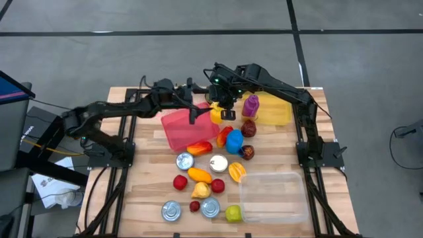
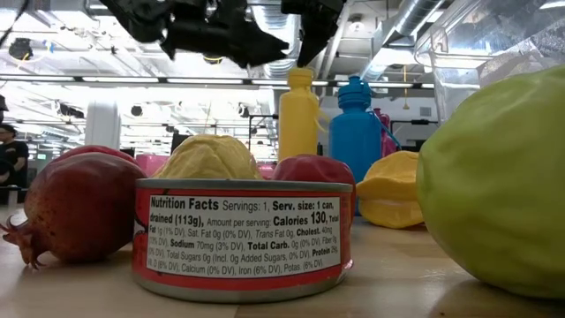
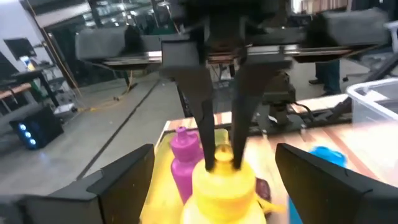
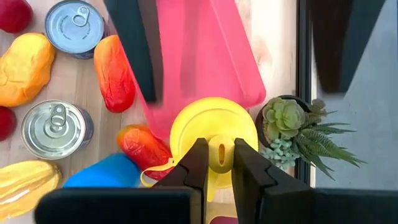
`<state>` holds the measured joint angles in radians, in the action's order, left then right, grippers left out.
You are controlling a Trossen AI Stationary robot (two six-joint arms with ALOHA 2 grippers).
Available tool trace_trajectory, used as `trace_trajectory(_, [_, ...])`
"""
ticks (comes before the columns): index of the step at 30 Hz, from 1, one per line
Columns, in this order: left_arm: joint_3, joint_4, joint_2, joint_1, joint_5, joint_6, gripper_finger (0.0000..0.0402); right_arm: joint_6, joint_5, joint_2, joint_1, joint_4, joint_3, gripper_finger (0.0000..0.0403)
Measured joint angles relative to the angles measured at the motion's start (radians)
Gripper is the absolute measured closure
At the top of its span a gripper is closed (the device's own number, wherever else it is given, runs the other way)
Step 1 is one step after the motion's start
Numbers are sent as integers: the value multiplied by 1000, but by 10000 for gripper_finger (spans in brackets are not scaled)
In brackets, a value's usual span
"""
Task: Pick & Place Food Item
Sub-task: Put the yellow water bottle into the yellow bin
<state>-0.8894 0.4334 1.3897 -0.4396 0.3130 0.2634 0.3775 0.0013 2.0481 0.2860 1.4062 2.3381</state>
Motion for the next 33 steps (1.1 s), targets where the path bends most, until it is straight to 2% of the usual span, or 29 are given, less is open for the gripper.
trace_trajectory(4, [1,-147,-108,0,7,29,77,0,-4,-1,-6,1,13,368])
trace_trajectory(7, [22,-190,-164,0,40,23,77,-4,0,-15,-4,5,14,368])
trace_trajectory(13, [149,-101,-226,-3,50,-8,79,-11,37,-68,10,16,15,368])
trace_trajectory(20, [256,4,-227,-6,50,-40,85,-38,65,-134,55,35,15,368])
trace_trajectory(33, [283,41,-226,-6,46,-66,86,-64,156,-162,178,14,17,368])
